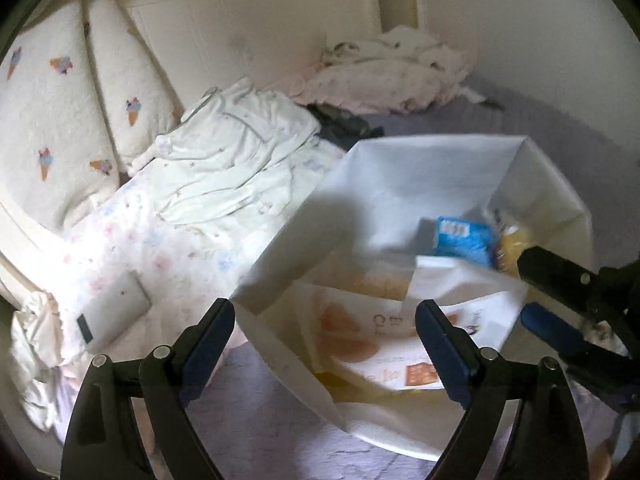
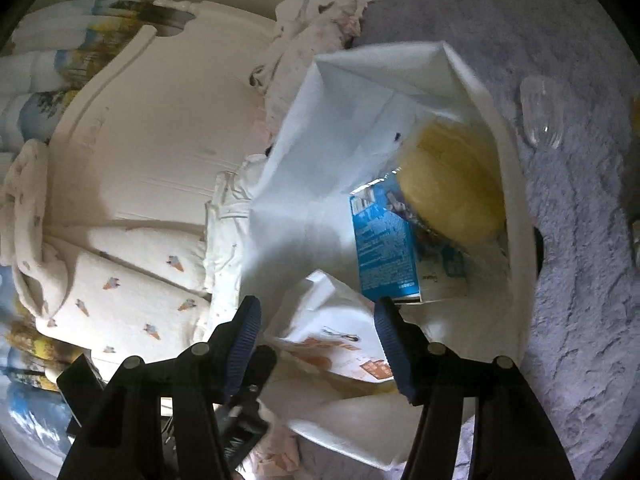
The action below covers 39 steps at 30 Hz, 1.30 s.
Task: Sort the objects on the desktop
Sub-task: 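Grasp the plaid cloth pouch with the left gripper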
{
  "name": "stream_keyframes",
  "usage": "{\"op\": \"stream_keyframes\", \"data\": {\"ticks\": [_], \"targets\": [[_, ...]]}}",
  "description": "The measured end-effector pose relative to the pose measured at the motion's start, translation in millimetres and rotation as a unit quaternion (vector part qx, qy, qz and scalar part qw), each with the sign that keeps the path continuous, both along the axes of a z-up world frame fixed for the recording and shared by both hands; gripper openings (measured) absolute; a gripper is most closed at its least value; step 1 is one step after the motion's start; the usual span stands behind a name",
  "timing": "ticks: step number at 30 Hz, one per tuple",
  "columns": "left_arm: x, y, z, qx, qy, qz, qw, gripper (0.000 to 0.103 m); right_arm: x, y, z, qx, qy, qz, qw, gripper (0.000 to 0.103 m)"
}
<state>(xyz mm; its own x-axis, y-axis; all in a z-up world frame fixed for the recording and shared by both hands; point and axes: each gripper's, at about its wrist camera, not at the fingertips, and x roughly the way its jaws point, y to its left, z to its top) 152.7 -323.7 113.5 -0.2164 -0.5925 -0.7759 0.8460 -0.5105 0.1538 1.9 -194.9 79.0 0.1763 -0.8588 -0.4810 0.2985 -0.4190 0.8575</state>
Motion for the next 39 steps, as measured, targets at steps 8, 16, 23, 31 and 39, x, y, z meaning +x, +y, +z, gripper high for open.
{"op": "stream_keyframes", "data": {"ticks": [8, 16, 23, 31, 39], "targets": [[-45.8, 42.0, 2.2, -0.005, 0.022, -0.102, 0.9946, 0.091, -1.4, 57.7, 39.5, 0.006, 0.033, -0.016, 0.999, 0.058], [-99.6, 131.4, -2.9, -0.021, 0.015, -0.255, 0.9666, 0.091, -18.3, 138.8, 45.2, 0.018, 0.064, -0.088, 0.994, 0.058], [-148.3, 170.1, -42.2, 0.047, 0.017, -0.332, 0.9421, 0.091, -47.0, 198.2, 21.3, 0.020, 0.053, -0.157, 0.986, 0.058], [-189.7, 188.8, -105.8, 0.084, -0.030, -0.343, 0.9349, 0.091, -75.7, 240.2, -37.9, 0.057, -0.006, -0.225, 0.973, 0.058], [-211.2, 182.4, -130.7, 0.098, 0.013, -0.306, 0.9471, 0.091, -82.8, 268.8, -48.4, 0.083, -0.007, -0.270, 0.959, 0.058]]}}
